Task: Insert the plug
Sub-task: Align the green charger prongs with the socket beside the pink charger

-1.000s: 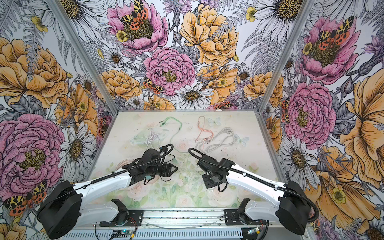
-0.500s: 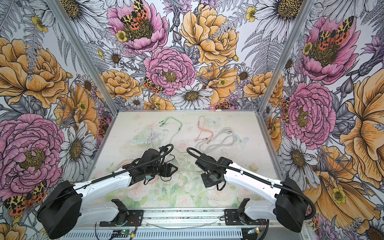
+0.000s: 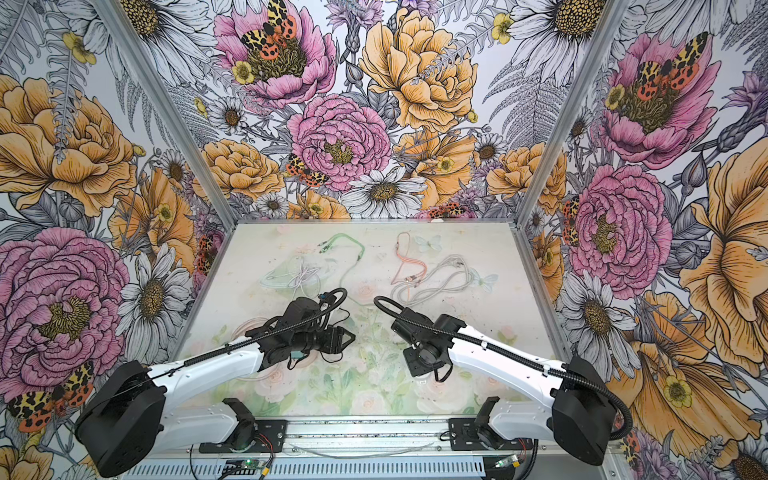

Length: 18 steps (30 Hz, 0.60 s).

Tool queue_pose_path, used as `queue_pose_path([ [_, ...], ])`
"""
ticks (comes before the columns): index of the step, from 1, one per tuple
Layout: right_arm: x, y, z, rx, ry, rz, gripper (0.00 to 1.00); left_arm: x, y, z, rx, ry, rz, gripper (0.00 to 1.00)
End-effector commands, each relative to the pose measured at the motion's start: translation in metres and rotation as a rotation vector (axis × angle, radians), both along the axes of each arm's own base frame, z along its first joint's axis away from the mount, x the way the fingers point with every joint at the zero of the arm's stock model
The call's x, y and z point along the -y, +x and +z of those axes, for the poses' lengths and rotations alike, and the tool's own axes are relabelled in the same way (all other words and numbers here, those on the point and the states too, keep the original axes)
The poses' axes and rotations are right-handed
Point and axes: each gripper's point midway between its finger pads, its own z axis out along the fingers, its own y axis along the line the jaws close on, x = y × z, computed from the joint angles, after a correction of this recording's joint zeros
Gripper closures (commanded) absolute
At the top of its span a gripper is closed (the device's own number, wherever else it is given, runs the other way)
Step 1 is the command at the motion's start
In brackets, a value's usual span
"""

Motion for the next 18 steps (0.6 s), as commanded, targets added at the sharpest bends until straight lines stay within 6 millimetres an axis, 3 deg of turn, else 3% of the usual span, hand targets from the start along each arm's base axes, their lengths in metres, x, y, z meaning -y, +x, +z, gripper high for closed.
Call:
queue_pose_path([
  [1,0.0046,0.0039,-0.0028,0.006,-0.037,-0.011,1.00,0.0003,0.0025,0.0053,0.023,-0.019,-0.005,0.38],
  [18,-0.0037,0.0103,0.0024,0.052,0.030,-0.029,1.00,0.0015,0.0021,0.0054,0.019,-0.027,-0.005,0.38],
])
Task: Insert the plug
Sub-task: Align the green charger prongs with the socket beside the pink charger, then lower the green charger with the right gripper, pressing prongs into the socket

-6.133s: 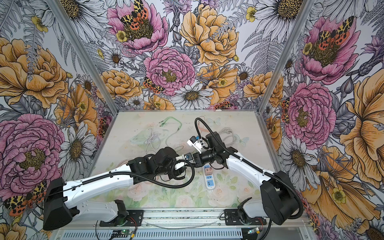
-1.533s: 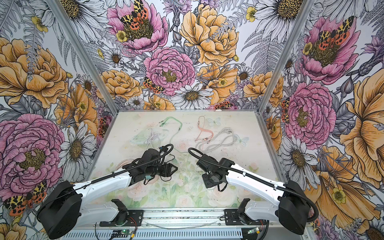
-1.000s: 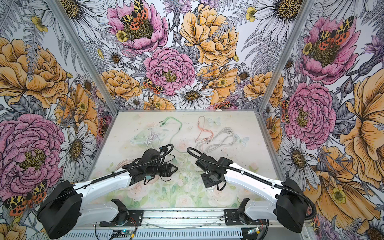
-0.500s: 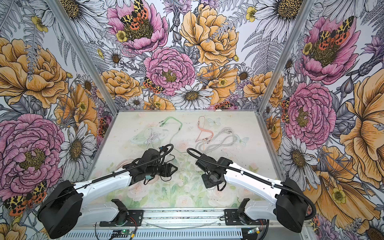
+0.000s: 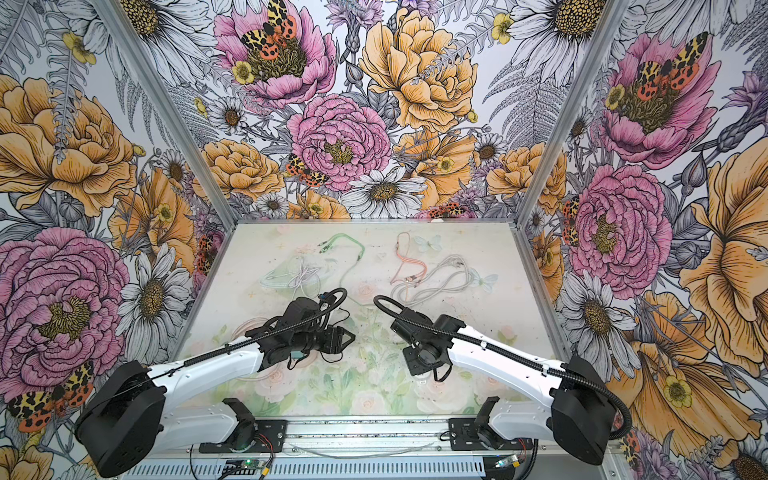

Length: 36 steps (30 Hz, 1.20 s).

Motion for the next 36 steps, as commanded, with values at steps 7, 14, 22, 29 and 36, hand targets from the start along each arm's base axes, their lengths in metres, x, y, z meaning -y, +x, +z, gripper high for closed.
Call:
queue_pose_path([
  [7,-0.002,-0.001,-0.007,-0.015,0.015,-0.011,1.00,0.001,0.002,0.007,0.020,-0.030,-0.002,0.38],
  [14,0.001,-0.007,-0.018,-0.053,-0.020,-0.010,1.00,0.001,0.003,0.008,0.018,-0.026,-0.002,0.38],
  [22,0.006,-0.011,-0.029,-0.082,-0.058,-0.015,1.00,0.003,0.003,0.009,0.016,-0.029,-0.002,0.38],
  [29,0.007,-0.016,-0.040,-0.108,-0.086,-0.008,1.00,0.001,0.003,0.009,0.016,-0.026,0.000,0.38],
  [36,0.003,-0.021,-0.050,-0.120,-0.058,-0.016,1.00,-0.002,0.000,0.007,0.014,-0.020,0.008,0.38],
])
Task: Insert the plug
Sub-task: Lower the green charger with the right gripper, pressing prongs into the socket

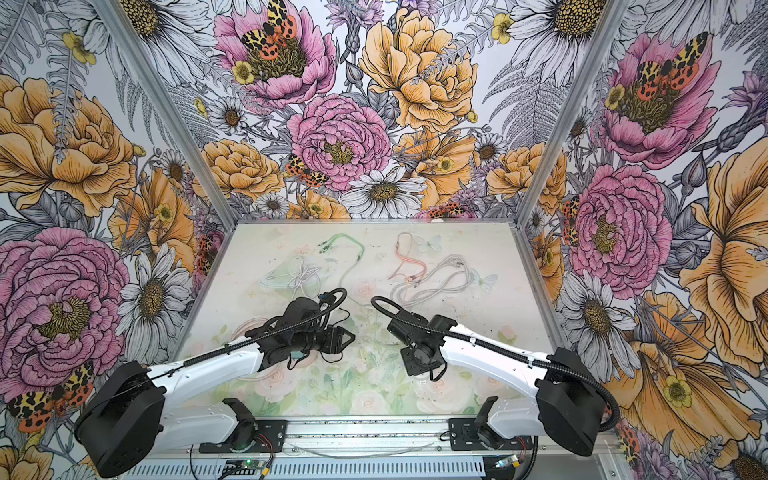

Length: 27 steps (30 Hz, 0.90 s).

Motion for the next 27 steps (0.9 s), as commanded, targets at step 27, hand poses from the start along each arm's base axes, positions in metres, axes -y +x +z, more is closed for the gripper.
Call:
queue_pose_path([
  [27,0.000,-0.029,-0.065,-0.122,0.008,0.010,1.00,-0.008,-0.001,0.007,0.013,-0.006,0.032,0.38],
])
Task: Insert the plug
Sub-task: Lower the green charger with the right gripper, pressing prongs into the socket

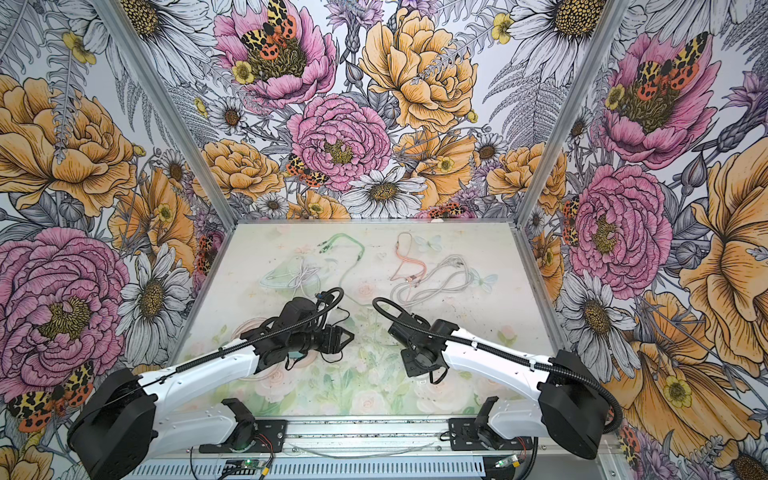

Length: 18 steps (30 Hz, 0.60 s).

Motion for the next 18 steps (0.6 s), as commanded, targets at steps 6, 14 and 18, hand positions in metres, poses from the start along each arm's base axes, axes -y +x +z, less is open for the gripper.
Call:
queue_pose_path([
  [6,-0.010,-0.020,-0.045,-0.108,0.035,0.027,1.00,-0.006,0.002,0.001,0.003,0.009,0.031,0.38],
  [14,-0.022,-0.009,-0.029,-0.065,0.084,0.030,0.90,-0.007,0.003,0.005,0.011,0.006,0.037,0.38],
  [18,-0.028,-0.007,-0.023,-0.059,0.105,0.039,0.85,-0.008,0.003,0.007,0.015,0.009,0.040,0.38],
])
